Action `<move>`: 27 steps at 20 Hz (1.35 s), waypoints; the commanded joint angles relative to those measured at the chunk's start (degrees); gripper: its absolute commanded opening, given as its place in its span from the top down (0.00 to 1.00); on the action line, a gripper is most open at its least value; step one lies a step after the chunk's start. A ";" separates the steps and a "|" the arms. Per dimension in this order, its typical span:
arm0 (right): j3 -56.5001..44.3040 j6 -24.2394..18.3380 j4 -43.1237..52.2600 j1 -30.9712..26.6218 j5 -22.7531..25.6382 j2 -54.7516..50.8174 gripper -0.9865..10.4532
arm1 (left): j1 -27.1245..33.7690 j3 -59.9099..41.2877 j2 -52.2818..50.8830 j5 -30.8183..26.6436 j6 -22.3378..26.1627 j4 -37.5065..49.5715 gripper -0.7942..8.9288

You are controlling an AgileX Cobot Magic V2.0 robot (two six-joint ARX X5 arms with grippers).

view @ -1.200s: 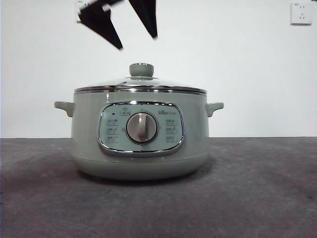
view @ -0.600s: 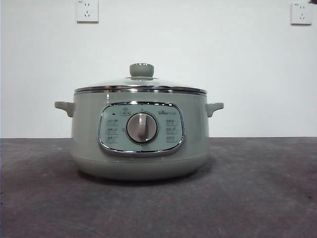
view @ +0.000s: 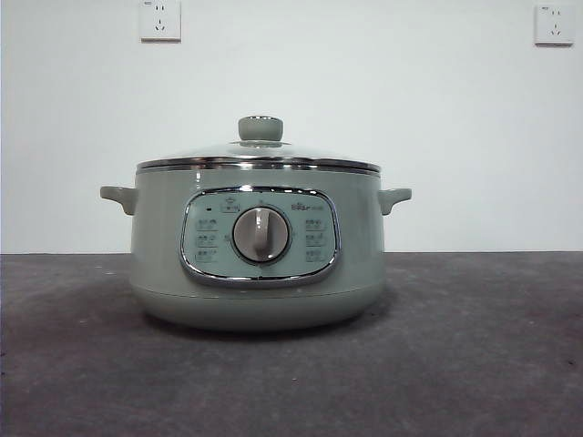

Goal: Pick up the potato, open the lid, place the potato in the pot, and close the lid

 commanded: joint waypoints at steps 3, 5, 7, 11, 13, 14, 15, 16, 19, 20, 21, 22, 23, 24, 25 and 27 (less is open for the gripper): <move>-0.55 -0.20 0.33 -0.04 0.24 0.09 0.91 | 0.09 -0.42 0.09 0.20 0.07 0.24 0.92; -0.55 -0.20 0.33 -0.04 0.24 0.09 0.91 | 0.09 -0.42 0.09 0.17 0.07 0.26 0.92; -0.55 -0.20 0.35 -0.04 0.24 0.09 0.91 | 0.85 -0.42 -0.02 0.13 0.15 0.35 0.92; -0.55 -0.20 0.35 -0.04 0.24 0.09 0.91 | 3.34 -1.57 -2.75 -0.07 1.70 0.33 0.92; -0.55 -0.20 0.35 -0.04 0.24 0.09 0.91 | 5.33 -7.43 -7.04 -0.46 1.99 1.51 0.92; -0.55 -0.20 0.33 -0.04 0.24 0.09 0.91 | 7.37 -13.42 -10.36 -0.42 1.99 4.72 0.92; -0.55 -0.20 0.33 -0.04 0.24 0.09 0.91 | 9.51 -19.71 -13.77 -0.35 1.99 8.96 0.92; -0.55 -0.20 0.33 -0.04 0.24 0.09 0.91 | 12.39 -28.65 -18.60 -0.20 1.99 16.04 0.92; -0.55 -0.20 0.33 -0.04 0.24 0.09 0.91 | 19.43 -54.01 -33.51 0.20 -0.50 37.27 0.92; -0.55 -0.20 0.33 -0.04 0.24 0.09 0.91 | 21.42 -61.55 -38.21 0.17 -1.73 42.97 0.92; -0.55 -0.17 0.33 -0.04 0.24 0.09 0.91 | 23.34 -68.50 -42.58 0.17 -2.86 48.46 0.92; -0.55 -0.17 0.31 -0.04 0.24 0.09 0.91 | 25.00 -74.88 -46.56 0.20 -3.48 53.42 0.92; -0.55 -0.20 0.33 -0.04 0.24 0.09 0.91 | 26.29 -80.37 -50.07 0.22 -4.37 57.64 0.92; -0.55 -0.20 0.33 -0.04 0.24 0.09 0.91 | 27.08 -84.41 -52.89 0.22 -4.50 60.33 0.92; -0.55 -0.20 0.33 -0.04 0.24 0.09 0.91 | 27.74 -88.17 -55.69 0.20 -4.52 62.38 0.92; -0.55 -0.20 0.33 -0.04 0.24 0.09 0.91 | 27.96 -92.30 -59.87 -0.48 -4.20 63.08 0.92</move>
